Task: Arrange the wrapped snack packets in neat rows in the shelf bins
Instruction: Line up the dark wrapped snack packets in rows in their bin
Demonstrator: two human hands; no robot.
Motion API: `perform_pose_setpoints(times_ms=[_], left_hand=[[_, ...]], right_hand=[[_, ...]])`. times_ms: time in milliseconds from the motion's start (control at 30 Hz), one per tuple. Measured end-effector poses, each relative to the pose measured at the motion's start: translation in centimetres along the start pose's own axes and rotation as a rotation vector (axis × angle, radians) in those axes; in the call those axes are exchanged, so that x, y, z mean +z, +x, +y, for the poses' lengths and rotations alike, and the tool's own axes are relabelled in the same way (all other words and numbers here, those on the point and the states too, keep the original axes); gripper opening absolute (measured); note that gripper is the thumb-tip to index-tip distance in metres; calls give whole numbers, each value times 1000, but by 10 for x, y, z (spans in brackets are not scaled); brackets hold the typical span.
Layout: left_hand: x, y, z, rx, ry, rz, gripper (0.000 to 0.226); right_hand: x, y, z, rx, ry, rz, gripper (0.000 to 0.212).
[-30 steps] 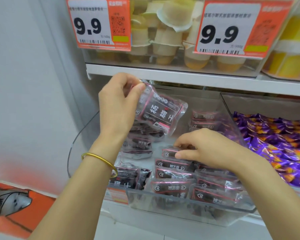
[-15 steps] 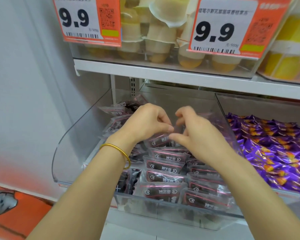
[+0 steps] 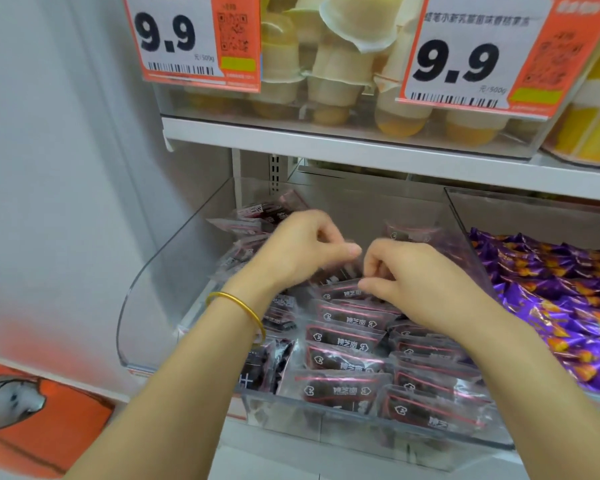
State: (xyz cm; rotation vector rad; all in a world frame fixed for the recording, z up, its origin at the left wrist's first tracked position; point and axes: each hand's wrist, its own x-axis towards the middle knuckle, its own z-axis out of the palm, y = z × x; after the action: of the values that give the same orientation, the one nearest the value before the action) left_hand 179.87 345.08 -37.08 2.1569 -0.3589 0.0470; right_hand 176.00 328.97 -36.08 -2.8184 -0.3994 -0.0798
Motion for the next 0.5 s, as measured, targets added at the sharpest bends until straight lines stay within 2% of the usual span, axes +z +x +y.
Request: perform_pose_setpoints(times_ms=[67, 133, 200, 267, 367, 400, 433, 500], left_hand=[[8, -3, 6, -21, -1, -130, 24], [10, -5, 7, -103, -169, -203, 19], [6, -4, 8, -206, -481, -206, 10], [-2, 0, 6, -206, -560, -81, 14], [-26, 1, -1, -79, -141, 290, 17], [-36, 0, -4, -45, 22, 356, 16], [-44, 0, -9, -39, 174, 353, 17], [-51, 0, -19, -101, 499, 217, 33]], right_hand=[[2, 0, -4, 25, 44, 54, 42], [3, 1, -6, -2, 72, 59, 59], [5, 3, -5, -59, 7, -14, 49], [7, 3, -3, -88, -84, -67, 30], [7, 4, 0, -78, -51, -62, 14], [7, 4, 0, -80, -51, -59, 12], [8, 4, 1, -82, -56, -59, 10], [7, 4, 1, -80, -56, -58, 10]])
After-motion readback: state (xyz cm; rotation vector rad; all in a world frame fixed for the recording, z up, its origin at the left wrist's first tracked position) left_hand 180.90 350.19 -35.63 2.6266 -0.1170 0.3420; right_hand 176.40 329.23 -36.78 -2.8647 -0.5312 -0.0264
